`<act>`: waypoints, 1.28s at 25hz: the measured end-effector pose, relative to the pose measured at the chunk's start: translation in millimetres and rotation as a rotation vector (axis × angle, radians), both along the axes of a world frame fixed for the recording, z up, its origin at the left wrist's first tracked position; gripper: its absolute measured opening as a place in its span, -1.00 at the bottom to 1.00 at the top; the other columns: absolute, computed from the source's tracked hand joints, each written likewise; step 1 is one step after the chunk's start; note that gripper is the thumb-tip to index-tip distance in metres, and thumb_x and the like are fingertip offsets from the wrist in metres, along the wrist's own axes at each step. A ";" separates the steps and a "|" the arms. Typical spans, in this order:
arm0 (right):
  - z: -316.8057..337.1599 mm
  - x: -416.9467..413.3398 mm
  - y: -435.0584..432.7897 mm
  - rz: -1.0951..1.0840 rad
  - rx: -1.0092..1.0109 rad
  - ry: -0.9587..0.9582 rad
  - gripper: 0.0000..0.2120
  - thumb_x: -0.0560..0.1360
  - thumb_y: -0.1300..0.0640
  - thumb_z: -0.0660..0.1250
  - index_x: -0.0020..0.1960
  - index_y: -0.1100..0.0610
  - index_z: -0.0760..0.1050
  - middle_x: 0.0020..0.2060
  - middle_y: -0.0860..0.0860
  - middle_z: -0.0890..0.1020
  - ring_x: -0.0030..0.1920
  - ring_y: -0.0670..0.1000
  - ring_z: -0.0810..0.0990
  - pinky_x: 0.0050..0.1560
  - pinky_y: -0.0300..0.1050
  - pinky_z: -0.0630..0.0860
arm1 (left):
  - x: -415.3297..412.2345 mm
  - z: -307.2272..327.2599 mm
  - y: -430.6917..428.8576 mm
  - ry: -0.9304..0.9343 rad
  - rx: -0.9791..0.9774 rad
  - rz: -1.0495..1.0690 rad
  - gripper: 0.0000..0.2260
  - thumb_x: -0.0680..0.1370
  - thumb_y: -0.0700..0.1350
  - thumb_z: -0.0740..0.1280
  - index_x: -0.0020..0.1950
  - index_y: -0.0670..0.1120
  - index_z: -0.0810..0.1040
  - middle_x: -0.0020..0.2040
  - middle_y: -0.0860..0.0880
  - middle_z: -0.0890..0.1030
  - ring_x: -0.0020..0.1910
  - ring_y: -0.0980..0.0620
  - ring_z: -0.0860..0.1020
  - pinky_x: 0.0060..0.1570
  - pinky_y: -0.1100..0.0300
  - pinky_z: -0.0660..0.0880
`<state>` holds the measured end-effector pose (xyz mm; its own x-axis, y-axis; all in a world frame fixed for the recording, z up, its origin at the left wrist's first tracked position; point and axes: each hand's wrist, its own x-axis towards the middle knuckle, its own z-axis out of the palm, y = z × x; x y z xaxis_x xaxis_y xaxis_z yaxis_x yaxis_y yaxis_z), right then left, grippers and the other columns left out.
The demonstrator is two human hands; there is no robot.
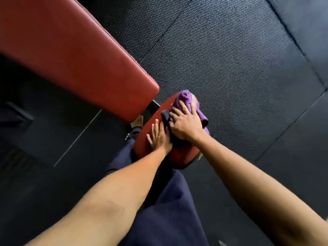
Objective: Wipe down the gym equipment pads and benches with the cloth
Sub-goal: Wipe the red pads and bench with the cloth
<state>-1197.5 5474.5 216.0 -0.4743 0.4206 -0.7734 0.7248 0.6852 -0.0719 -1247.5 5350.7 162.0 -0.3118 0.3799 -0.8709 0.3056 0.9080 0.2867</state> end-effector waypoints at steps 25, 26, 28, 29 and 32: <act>-65.0 -9.2 103.8 -0.125 -0.143 -0.093 -0.45 0.65 -0.16 0.10 0.62 -0.09 0.19 0.62 0.01 0.19 0.63 0.19 0.00 0.61 0.18 -0.05 | 0.7 -5.9 6.4 0.011 0.064 0.171 -0.55 0.70 0.20 0.00 0.61 0.30 0.09 0.66 0.14 0.03 0.63 0.11 -0.05 0.56 -0.18 -0.22; -75.7 -22.2 106.7 -0.097 -0.117 -0.123 -0.50 0.65 -0.15 0.09 0.56 -0.09 0.30 0.56 0.02 0.32 0.59 0.19 0.17 0.57 0.18 0.07 | 1.1 -6.9 4.8 0.014 0.068 0.168 -0.54 0.70 0.20 -0.01 0.61 0.30 0.08 0.66 0.14 0.03 0.63 0.11 -0.05 0.56 -0.18 -0.22; -88.9 -48.7 97.4 0.033 -0.114 -0.195 -0.56 0.64 -0.12 0.06 0.42 -0.05 0.47 0.43 0.04 0.50 0.45 0.17 0.40 0.49 0.16 0.18 | 2.0 -8.7 2.5 0.024 0.072 0.157 -0.54 0.70 0.21 -0.02 0.62 0.29 0.06 0.66 0.14 0.01 0.63 0.11 -0.06 0.56 -0.18 -0.22; -93.6 -58.5 85.8 0.084 -0.121 -0.217 -0.57 0.65 -0.10 0.05 0.39 -0.02 0.51 0.41 0.06 0.53 0.43 0.16 0.43 0.50 0.15 0.16 | 1.5 -9.3 2.4 0.021 0.070 0.153 -0.53 0.70 0.21 -0.03 0.62 0.27 0.05 0.66 0.15 0.00 0.63 0.11 -0.07 0.56 -0.18 -0.23; -97.8 -61.4 55.7 0.235 -0.105 -0.156 -0.57 0.69 -0.04 0.03 0.44 0.06 0.47 0.44 0.10 0.48 0.49 0.20 0.35 0.55 0.14 0.09 | 0.3 -9.1 3.0 0.009 0.043 0.132 -0.51 0.70 0.21 -0.06 0.64 0.22 0.01 0.66 0.15 -0.04 0.63 0.12 -0.11 0.56 -0.17 -0.25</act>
<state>-1258.9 5530.2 118.3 -0.4208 0.2275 -0.8782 0.5554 0.8300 -0.0511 -1247.2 5353.7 152.9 -0.3692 0.3716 -0.8518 0.1869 0.9275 0.3237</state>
